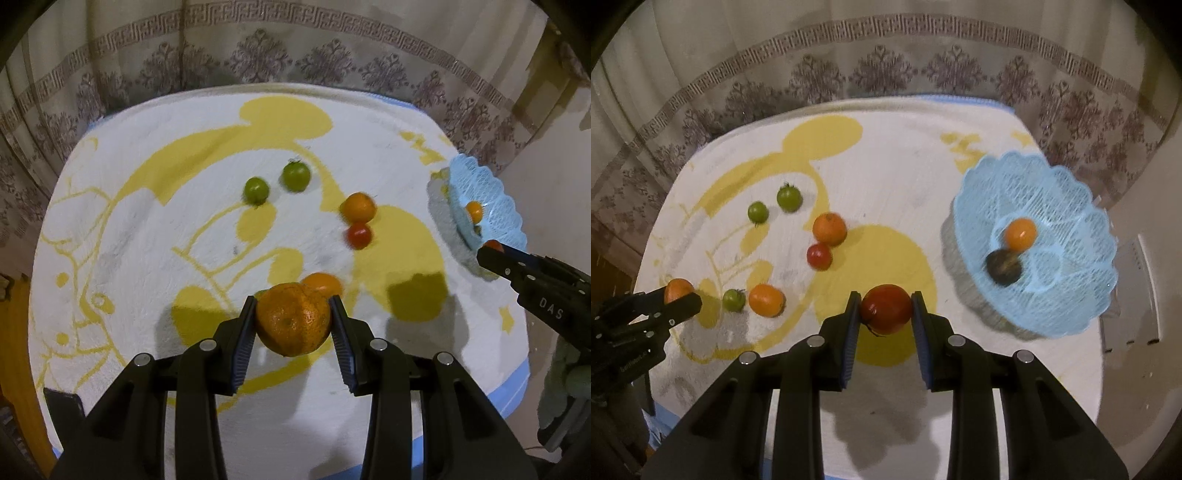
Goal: Organize fruits
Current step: 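Carry mandarin into basket with left gripper while right carries red tomato there, release both, then withdraw both open grippers from the basket, then move right gripper to the orange mandarin and close on it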
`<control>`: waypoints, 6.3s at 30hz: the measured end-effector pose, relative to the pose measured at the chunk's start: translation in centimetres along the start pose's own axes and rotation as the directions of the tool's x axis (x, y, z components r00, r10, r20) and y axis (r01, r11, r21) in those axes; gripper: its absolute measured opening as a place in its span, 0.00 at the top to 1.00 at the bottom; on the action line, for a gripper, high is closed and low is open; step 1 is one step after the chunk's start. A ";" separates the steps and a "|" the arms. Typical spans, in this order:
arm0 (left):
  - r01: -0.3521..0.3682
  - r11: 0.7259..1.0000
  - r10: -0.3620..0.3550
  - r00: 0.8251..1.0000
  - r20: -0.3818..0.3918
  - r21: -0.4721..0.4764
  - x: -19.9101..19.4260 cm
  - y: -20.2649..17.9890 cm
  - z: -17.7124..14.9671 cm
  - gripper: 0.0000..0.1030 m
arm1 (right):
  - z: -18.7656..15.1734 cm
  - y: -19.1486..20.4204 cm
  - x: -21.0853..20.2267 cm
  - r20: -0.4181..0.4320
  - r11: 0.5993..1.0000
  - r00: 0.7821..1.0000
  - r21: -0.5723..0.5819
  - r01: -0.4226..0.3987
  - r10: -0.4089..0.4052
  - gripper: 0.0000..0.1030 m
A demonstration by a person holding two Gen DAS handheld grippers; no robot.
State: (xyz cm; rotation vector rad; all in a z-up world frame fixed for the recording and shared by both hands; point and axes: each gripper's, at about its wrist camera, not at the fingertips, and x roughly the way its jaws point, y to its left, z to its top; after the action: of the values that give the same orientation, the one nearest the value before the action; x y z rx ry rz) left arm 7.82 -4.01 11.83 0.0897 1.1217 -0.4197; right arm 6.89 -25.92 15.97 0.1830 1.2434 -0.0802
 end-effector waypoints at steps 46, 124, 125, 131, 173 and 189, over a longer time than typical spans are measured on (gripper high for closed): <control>0.053 0.989 -0.057 0.998 0.030 0.137 4.3 -23.3 5.7 0.62 | -0.4 -17.8 -2.7 0.056 0.999 0.998 0.047 0.006 -0.009 0.73; -0.072 0.997 0.073 0.996 -0.059 0.021 6.5 -17.1 5.5 0.19 | 0.4 -16.1 0.2 -0.031 0.998 0.999 0.067 0.017 -0.015 0.49; -0.074 0.997 0.075 0.995 -0.059 0.018 6.3 -16.7 5.4 0.19 | 0.4 -15.9 0.2 -0.032 0.998 0.999 0.066 0.017 -0.015 0.49; -0.088 0.996 0.088 0.995 -0.055 0.000 5.3 -14.2 4.5 0.19 | 0.3 -13.0 0.2 -0.034 0.998 0.999 0.055 0.010 -0.008 0.49; -0.171 0.976 0.155 0.980 -0.123 -0.133 3.4 4.9 -0.8 0.13 | -0.9 3.6 5.3 -0.097 0.989 0.985 -0.011 -0.146 0.144 0.27; -0.172 0.978 0.151 0.975 -0.166 -0.120 4.8 9.1 -1.5 0.13 | -0.5 9.3 11.3 -0.192 0.978 0.961 -0.021 -0.208 0.201 0.39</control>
State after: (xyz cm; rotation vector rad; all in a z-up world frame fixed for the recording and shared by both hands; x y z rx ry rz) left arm 11.65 3.39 5.61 0.0962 1.2835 -0.1934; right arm 11.57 -16.24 6.06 0.2879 1.4075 0.1449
